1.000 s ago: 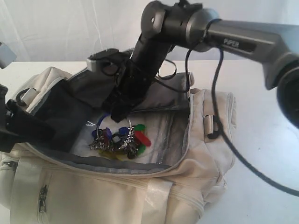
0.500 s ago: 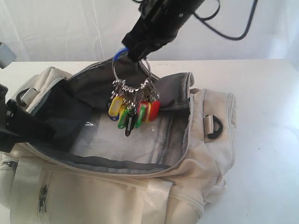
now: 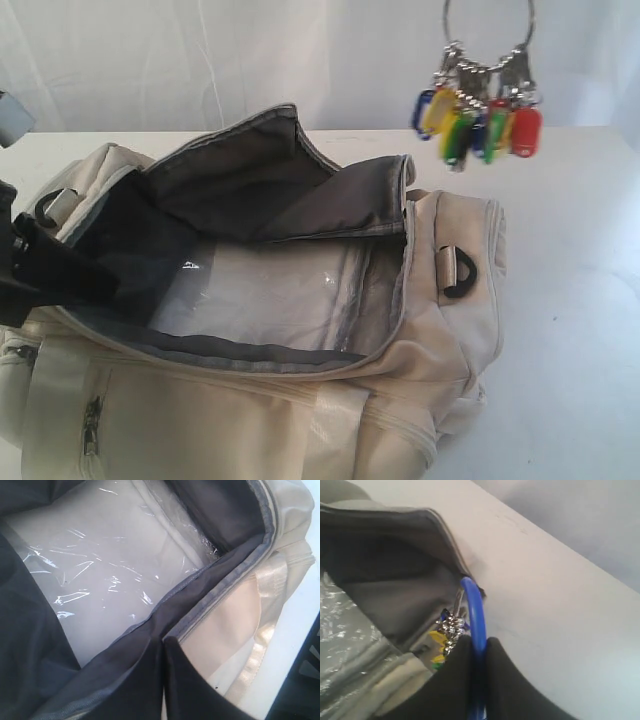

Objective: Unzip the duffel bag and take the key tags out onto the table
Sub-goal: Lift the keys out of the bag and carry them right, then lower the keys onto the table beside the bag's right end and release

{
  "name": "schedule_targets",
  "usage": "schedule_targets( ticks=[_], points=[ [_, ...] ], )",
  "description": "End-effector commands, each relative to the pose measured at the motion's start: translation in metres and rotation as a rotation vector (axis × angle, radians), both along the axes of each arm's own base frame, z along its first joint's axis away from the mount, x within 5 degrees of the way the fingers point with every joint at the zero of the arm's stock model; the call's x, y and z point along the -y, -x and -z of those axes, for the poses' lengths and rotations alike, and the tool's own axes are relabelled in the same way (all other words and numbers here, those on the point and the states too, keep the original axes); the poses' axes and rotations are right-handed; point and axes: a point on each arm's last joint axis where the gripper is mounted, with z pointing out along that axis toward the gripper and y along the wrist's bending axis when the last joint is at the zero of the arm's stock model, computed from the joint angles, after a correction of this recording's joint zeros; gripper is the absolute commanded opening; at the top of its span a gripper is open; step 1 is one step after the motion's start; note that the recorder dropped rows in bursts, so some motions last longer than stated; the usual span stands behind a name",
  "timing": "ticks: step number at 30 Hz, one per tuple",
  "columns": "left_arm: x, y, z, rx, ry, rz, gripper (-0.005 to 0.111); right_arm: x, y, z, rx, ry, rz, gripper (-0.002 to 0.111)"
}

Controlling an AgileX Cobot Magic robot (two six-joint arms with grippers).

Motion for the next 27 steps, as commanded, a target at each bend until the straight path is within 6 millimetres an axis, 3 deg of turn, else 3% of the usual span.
schedule_targets(
  ticks=[1,4,10,20,27],
  points=[
    [0.001,0.001,-0.002,-0.008,0.017,0.012,0.000,0.033,0.014,-0.006,0.008,0.015,0.145,0.000],
    [0.001,0.001,-0.002,-0.008,0.017,0.012,0.000,0.054,0.019,0.003,-0.028,0.021,0.234,0.000],
    [0.001,0.001,-0.002,-0.008,0.017,0.012,0.000,0.076,0.017,0.052,-0.183,0.008,0.306,0.000],
    [0.001,0.001,-0.002,-0.008,0.017,0.012,0.000,0.064,0.020,0.149,-0.356,-0.162,0.325,0.000],
    [0.001,0.001,-0.002,-0.009,0.018,0.014,0.000,0.054,0.026,0.195,-0.385,-0.295,0.342,0.000]
  ],
)
